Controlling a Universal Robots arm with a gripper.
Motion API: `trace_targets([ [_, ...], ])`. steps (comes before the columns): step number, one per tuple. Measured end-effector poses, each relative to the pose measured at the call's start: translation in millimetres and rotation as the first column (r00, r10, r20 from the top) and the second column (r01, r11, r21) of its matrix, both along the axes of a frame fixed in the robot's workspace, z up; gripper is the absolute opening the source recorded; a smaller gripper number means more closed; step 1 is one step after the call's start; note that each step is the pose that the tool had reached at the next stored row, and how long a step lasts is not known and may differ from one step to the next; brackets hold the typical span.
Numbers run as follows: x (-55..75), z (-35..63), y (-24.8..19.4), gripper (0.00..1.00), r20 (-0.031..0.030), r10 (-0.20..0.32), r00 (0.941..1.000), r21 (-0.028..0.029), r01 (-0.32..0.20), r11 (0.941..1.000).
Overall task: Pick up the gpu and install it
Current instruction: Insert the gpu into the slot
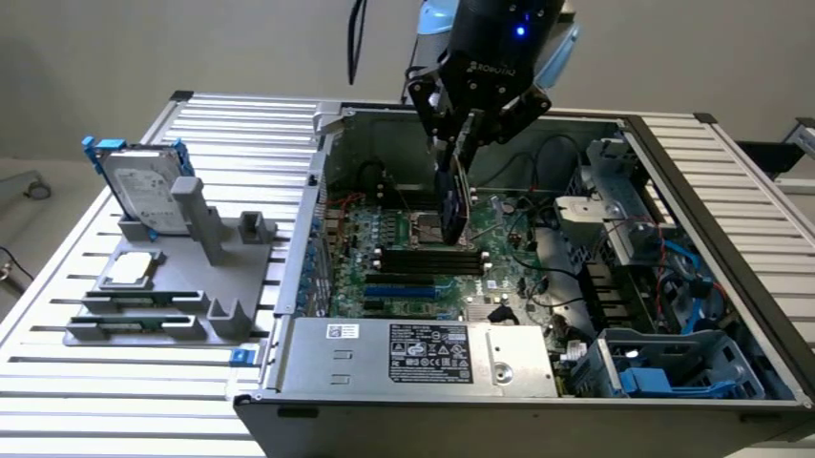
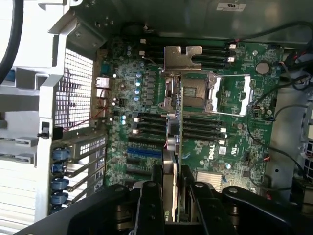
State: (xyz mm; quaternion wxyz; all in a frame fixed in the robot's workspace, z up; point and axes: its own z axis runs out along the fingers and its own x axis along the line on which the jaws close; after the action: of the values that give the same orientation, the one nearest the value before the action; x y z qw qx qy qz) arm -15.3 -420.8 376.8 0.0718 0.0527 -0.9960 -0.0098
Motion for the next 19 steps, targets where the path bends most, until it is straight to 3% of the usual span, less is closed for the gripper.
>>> trace_targets([
  [5, 0.0, -4.1, 0.0, 0.26, 0.0064, 0.088, 0.9961, 0.0023, -0.088, 0.9961],
  [10, 0.0, -9.1, 0.0, 0.26, 0.0103, 0.178, 0.9840, 0.0019, -0.178, 0.9840],
  [15, 0.0, -14.2, 0.0, 0.26, 0.0134, 0.267, 0.9636, 0.0012, -0.267, 0.9637],
  [19, 0.0, -18.0, 0.0, 0.26, 0.0163, 0.336, 0.9416, 0.0018, -0.336, 0.9417],
])
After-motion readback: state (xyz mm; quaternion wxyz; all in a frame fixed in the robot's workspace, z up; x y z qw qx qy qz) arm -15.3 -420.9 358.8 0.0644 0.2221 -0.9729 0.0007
